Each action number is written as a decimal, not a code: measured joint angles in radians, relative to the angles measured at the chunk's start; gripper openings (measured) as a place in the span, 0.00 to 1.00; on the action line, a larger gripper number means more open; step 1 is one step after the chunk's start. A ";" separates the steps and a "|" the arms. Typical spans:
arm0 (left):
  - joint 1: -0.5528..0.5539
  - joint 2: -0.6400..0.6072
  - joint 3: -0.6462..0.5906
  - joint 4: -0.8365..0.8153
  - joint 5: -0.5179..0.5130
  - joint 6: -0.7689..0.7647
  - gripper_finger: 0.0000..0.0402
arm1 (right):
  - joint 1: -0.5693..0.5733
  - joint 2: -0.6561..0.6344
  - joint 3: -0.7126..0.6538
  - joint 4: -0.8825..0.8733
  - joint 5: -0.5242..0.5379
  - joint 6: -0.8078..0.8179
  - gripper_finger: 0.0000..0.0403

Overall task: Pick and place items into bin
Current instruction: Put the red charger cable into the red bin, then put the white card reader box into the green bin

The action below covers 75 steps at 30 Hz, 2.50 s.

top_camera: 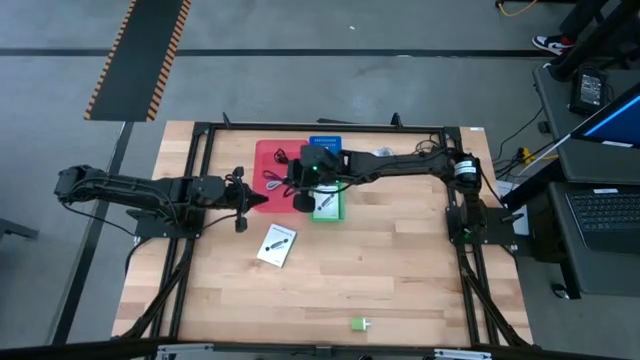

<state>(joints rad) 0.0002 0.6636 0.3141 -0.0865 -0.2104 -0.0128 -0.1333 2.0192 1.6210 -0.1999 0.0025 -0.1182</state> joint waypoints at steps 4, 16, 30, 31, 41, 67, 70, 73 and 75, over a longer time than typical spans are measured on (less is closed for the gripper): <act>0.000 0.000 0.000 0.000 0.000 0.000 0.04 | -0.003 0.000 0.010 -0.025 0.002 0.006 0.00; 0.000 0.000 0.000 0.013 -0.006 0.000 0.04 | -0.004 0.117 0.009 0.059 0.003 0.007 0.00; 0.000 0.000 0.000 0.016 -0.005 0.000 0.04 | -0.041 0.187 0.009 0.078 0.004 0.037 0.03; 0.000 0.000 0.000 0.016 -0.005 0.000 0.04 | -0.042 0.188 0.009 0.077 0.004 0.036 0.04; 0.000 0.000 0.000 0.016 -0.005 0.000 0.04 | -0.042 0.187 0.009 0.048 0.004 0.030 0.11; -0.001 0.000 0.000 0.016 0.052 0.012 0.02 | 0.138 0.018 0.079 -0.094 0.012 -0.016 0.00; -0.002 0.000 0.000 0.014 0.082 -0.050 0.00 | 0.177 0.014 0.033 -0.039 0.048 0.040 0.00; -0.010 0.001 0.000 0.003 0.082 -0.102 0.01 | 0.219 0.014 -0.039 0.082 0.059 0.056 0.00; -0.022 0.003 0.000 -0.005 0.083 -0.109 0.01 | 0.241 0.014 -0.081 0.163 0.081 0.059 0.00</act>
<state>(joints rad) -0.0213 0.6662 0.3138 -0.0914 -0.1279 -0.1214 0.1073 2.0331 1.5399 -0.0370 0.0836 -0.0587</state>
